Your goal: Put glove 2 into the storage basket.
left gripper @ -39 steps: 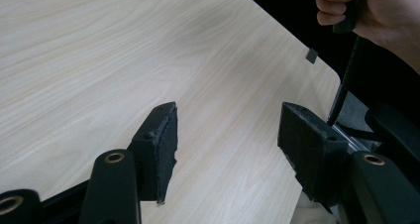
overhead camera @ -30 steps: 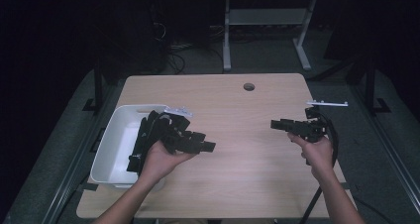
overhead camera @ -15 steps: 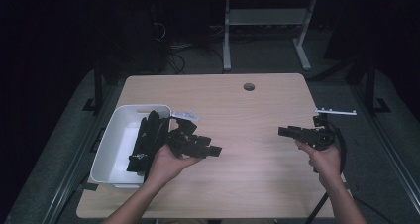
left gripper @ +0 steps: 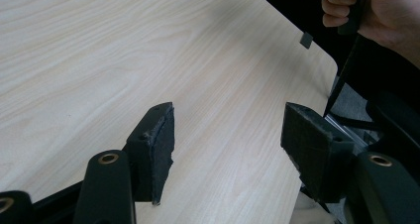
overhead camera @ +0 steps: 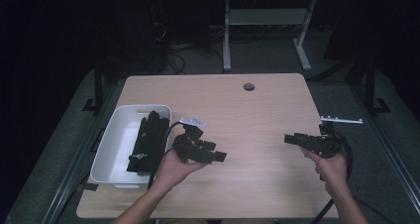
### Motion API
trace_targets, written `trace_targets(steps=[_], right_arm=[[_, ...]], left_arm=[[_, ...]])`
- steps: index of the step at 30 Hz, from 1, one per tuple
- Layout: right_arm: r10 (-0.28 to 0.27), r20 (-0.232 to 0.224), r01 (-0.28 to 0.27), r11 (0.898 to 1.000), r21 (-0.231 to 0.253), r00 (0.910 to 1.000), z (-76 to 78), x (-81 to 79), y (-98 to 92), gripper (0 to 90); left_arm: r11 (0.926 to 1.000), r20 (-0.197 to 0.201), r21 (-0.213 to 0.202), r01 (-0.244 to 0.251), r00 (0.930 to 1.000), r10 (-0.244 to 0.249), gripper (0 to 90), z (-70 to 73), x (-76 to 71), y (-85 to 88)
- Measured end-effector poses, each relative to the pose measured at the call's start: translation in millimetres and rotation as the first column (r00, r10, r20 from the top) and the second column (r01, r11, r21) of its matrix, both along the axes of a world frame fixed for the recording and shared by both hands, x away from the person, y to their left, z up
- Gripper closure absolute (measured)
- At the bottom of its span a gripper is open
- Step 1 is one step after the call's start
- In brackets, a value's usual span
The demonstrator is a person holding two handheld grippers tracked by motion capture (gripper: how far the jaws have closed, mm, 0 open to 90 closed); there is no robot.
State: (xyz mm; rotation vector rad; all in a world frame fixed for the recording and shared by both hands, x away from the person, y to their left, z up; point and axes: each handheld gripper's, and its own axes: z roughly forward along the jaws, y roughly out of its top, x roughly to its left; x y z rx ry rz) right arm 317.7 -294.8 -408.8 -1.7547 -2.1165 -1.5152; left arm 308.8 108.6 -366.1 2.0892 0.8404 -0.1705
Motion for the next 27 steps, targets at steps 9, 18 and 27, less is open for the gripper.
trace_targets(steps=[9, 18, 27], right_arm=[[-0.026, -0.010, 0.026, 1.000, -0.006, 0.9996, -11.5, -10.3, -12.8, 37.0], [-0.031, -0.011, 0.031, 0.999, -0.023, 0.9995, -19.7, -19.0, -16.7, 37.0], [-0.033, 0.002, 0.033, 0.998, -0.044, 0.9994, -23.1, -28.2, -19.9, 36.3]], left_arm=[[0.9999, 0.008, -0.011, 0.005, 1.0000, -0.005, 37.3, -7.7, -3.9, -2.6], [0.9999, 0.019, -0.017, 0.000, 0.9998, 0.000, 37.0, -17.4, -9.6, -5.4], [0.9998, 0.023, -0.002, 0.019, 0.9995, -0.019, 36.8, -27.1, -14.6, -11.3]])
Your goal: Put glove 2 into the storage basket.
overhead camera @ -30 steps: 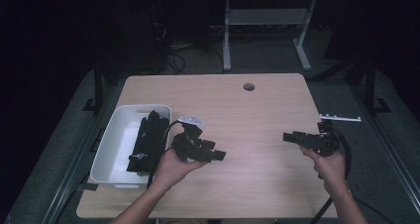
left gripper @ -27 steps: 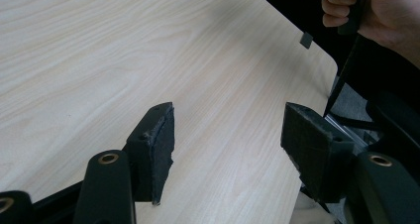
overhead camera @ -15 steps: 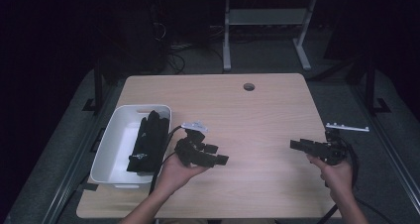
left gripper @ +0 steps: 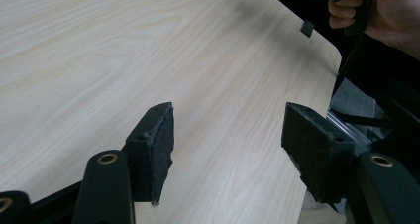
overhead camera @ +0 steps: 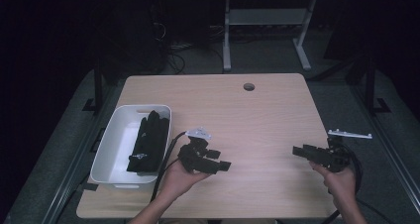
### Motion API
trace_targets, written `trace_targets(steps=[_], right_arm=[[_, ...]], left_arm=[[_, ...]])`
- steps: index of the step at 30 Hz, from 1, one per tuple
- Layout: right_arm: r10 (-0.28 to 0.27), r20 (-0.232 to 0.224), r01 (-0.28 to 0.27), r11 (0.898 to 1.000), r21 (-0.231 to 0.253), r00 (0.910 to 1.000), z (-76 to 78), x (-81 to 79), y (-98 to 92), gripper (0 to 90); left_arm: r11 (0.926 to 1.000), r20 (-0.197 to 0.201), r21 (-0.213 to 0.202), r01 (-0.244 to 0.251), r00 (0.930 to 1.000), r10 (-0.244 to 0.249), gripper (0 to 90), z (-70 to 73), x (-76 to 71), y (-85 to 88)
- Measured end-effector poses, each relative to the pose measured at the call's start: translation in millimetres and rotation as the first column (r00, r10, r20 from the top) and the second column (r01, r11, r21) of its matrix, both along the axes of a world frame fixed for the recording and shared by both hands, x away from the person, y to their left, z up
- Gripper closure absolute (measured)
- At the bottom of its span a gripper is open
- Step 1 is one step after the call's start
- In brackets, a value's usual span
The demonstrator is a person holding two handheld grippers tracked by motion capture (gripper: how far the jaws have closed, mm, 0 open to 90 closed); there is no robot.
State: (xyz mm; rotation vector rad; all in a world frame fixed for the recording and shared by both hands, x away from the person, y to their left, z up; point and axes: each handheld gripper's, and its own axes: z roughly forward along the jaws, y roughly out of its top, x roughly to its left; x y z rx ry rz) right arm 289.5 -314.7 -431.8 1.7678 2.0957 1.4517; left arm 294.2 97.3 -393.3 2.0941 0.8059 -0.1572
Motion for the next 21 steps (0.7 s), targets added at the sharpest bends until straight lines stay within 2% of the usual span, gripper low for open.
trace_targets(steps=[14, 17, 21], right_arm=[[-0.022, 0.021, 0.022, 1.000, -0.009, 0.9995, -7.3, -17.8, -10.1, 35.3], [-0.024, 0.023, 0.024, 1.000, -0.010, 0.9995, -8.6, -20.1, -10.8, 34.9], [-0.022, 0.027, 0.023, 1.000, -0.013, 0.9994, -9.7, -22.4, -11.3, 34.6]], left_arm=[[0.9999, -0.002, 0.000, 0.013, 0.9999, -0.013, 36.4, -10.5, -9.5, -4.2], [1.0000, 0.011, -0.003, 0.002, 0.9999, -0.002, 36.4, -11.3, -11.5, -2.4], [1.0000, 0.008, -0.007, -0.002, 1.0000, 0.002, 36.3, -13.3, -12.9, -1.0]])
